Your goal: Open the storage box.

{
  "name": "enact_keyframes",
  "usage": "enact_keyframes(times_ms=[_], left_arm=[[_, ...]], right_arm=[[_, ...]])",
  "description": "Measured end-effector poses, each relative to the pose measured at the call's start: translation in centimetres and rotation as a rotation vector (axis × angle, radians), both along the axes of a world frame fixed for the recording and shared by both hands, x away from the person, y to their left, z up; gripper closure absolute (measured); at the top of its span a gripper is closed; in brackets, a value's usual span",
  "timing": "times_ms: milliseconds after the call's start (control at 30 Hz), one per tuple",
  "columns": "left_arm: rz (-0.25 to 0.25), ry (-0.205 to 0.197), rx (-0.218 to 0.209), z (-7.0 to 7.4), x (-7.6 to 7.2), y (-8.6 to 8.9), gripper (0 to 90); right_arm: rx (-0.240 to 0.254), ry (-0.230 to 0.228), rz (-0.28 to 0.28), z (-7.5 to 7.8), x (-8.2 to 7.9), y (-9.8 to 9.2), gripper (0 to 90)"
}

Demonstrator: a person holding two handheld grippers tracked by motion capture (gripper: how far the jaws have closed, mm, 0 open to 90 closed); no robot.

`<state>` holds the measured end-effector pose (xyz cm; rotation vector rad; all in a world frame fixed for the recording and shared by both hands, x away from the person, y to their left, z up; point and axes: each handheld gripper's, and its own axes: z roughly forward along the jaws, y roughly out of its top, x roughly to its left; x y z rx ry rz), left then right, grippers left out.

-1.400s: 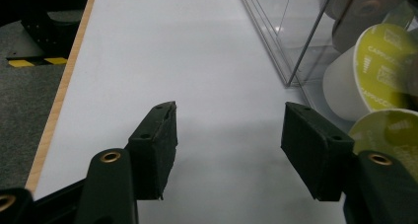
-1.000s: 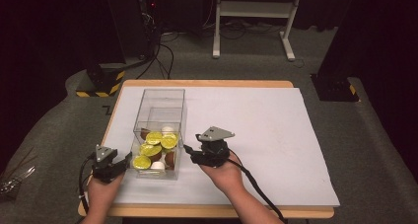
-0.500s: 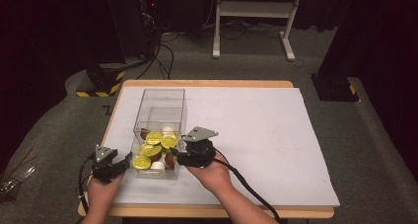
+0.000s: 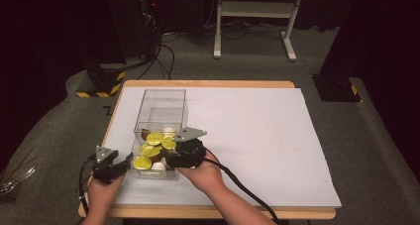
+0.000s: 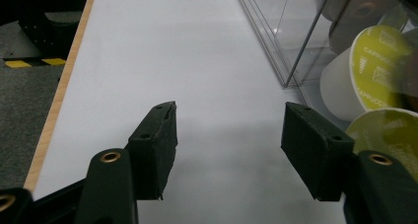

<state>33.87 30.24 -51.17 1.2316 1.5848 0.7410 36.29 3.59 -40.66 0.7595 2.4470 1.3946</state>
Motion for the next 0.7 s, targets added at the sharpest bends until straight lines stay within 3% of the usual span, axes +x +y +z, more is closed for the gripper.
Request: enact_keyframes(times_ms=[467,700], left_arm=[[0.001,-0.006,-0.011,0.0,0.0,0.0,39.0],[-0.001,-0.001,-0.008,0.0,0.0,0.0,39.0]], right_arm=[[-0.055,0.060,0.032,-1.4,0.3,3.3,31.5],[-0.095,0.060,0.037,-1.6,0.3,4.5,31.7]])
